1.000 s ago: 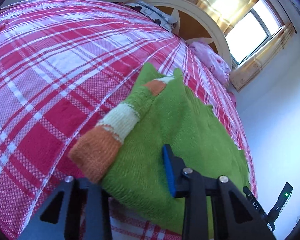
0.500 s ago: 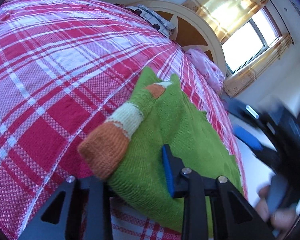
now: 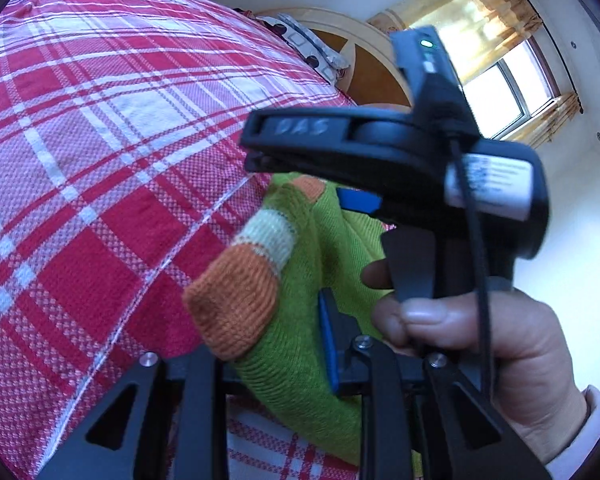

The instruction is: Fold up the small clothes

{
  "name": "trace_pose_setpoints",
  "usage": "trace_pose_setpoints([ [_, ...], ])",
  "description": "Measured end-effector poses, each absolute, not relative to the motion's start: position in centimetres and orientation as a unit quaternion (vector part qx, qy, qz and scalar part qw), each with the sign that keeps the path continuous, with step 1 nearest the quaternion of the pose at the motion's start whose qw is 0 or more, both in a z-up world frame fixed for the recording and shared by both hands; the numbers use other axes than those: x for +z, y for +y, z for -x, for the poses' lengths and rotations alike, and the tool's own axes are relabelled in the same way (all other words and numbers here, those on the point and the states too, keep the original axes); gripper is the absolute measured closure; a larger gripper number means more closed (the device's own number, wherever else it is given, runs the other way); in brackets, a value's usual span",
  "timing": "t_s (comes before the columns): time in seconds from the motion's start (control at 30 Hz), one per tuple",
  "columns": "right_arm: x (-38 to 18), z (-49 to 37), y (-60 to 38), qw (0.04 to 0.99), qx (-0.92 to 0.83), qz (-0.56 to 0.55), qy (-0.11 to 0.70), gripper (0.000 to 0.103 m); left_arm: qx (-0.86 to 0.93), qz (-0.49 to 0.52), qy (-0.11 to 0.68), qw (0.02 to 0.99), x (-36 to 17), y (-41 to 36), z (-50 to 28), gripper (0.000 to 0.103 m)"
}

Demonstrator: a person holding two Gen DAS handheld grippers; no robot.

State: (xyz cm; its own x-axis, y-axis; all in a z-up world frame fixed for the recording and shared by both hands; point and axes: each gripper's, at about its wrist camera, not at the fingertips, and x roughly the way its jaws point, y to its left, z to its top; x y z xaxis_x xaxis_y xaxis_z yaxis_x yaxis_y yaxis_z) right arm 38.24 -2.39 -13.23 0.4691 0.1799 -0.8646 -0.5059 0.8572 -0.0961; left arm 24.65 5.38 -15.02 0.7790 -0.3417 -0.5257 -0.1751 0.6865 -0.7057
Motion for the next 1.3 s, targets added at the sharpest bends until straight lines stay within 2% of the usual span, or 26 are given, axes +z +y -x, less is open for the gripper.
trace_pose_setpoints([
  [0.27,-13.5,-37.8,-2.1,0.837,0.206,0.205,0.463,0.022,-0.045,0.393,0.332,0.856,-15.1,5.5,-24.8,0.077],
  [0.3,-13.6,-37.8,-2.1,0.838,0.205,0.204,0.462,0.029,-0.045,0.393,0.333,0.856,-15.2,5.5,-24.8,0.077],
  [0.33,-13.5,-37.8,-2.2,0.840,0.201,0.203,0.462,0.047,-0.045,0.392,0.334,0.856,-15.2,5.5,-24.8,0.077],
  [0.43,-13.3,-38.1,-3.1,0.839,0.203,0.191,0.467,0.061,-0.044,0.392,0.334,0.856,-15.2,5.5,-24.9,0.077],
  [0.7,-13.4,-38.1,-3.5,0.846,0.202,0.169,0.463,0.064,-0.045,0.391,0.335,0.856,-15.3,5.6,-25.0,0.077],
  [0.77,-13.3,-38.3,-4.2,0.849,0.208,0.141,0.464,0.069,-0.046,0.389,0.336,0.856,-15.3,5.6,-25.0,0.077],
  [0.83,-13.0,-38.4,-5.2,0.851,0.213,0.103,0.469,0.081,-0.046,0.385,0.338,0.858,-15.3,5.6,-25.1,0.078],
  [0.93,-12.6,-38.4,-6.8,0.852,0.223,0.050,0.472,0.087,-0.047,0.377,0.341,0.860,-15.1,5.4,-25.2,0.080],
  [1.17,-10.8,-37.6,-10.7,0.855,0.244,-0.073,0.451,0.089,-0.055,0.360,0.345,0.865,-14.6,5.3,-25.1,0.080],
  [1.3,-10.4,-36.9,-12.3,0.857,0.250,-0.091,0.442,0.089,-0.048,0.313,0.339,0.886,-13.2,4.2,-24.6,0.081],
])
